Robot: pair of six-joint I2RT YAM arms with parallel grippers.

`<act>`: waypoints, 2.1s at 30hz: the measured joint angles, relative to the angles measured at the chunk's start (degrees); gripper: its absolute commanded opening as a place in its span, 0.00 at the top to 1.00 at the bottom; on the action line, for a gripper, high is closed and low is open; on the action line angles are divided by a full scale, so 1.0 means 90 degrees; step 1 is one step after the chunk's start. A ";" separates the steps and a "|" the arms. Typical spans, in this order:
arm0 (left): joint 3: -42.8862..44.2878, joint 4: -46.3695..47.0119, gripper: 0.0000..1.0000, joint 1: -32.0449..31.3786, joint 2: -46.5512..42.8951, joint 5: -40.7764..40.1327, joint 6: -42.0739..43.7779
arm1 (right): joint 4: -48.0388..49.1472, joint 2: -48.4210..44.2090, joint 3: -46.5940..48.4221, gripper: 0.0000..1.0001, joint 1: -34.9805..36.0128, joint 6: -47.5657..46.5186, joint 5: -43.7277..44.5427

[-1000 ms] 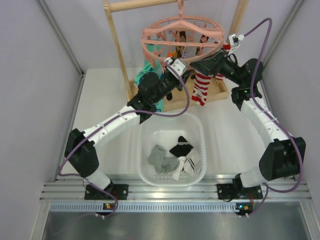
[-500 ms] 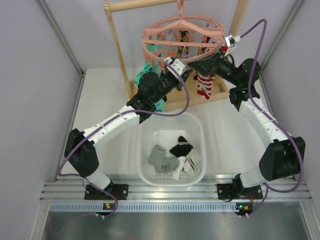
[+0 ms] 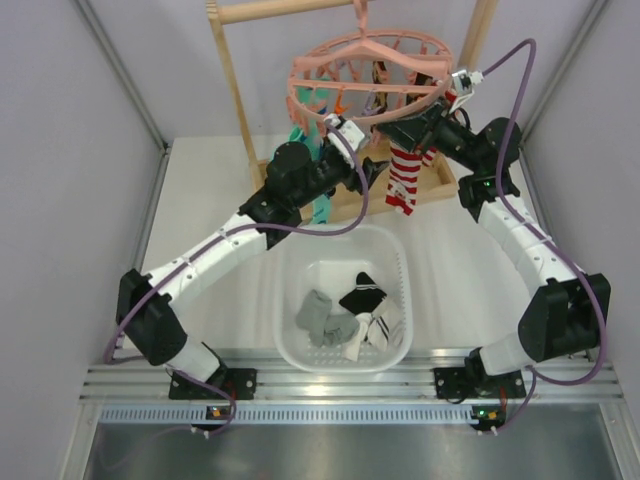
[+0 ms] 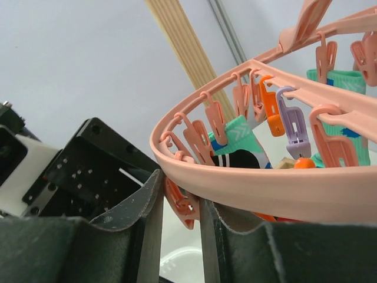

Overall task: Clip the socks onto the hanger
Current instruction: Open the clamp at the hanger, then pick up the sock from the bin.

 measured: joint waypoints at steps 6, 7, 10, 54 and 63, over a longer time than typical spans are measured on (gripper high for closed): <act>0.0296 -0.1681 0.25 0.0840 -0.0597 0.1207 -0.0495 | 0.0134 0.0002 0.0000 1.00 -0.0029 0.0102 -0.0092; 0.0381 -0.2047 0.27 0.1049 -0.0704 0.1511 -0.0510 | 0.0146 0.0002 0.0000 1.00 -0.0032 0.0104 -0.0107; 0.0517 -0.3077 0.30 0.1341 -0.0988 0.2363 -0.0335 | 0.0182 0.0002 -0.0002 1.00 -0.0032 0.0102 -0.0141; -0.1698 -0.4818 0.61 -0.0342 0.1664 0.3429 0.8915 | 0.0148 0.0423 0.0000 1.00 -0.0335 0.0119 -0.0391; -0.1532 -0.4772 0.72 -0.0364 0.2018 0.3300 0.9046 | 0.0158 0.0423 0.0000 1.00 -0.0393 0.0233 -0.0398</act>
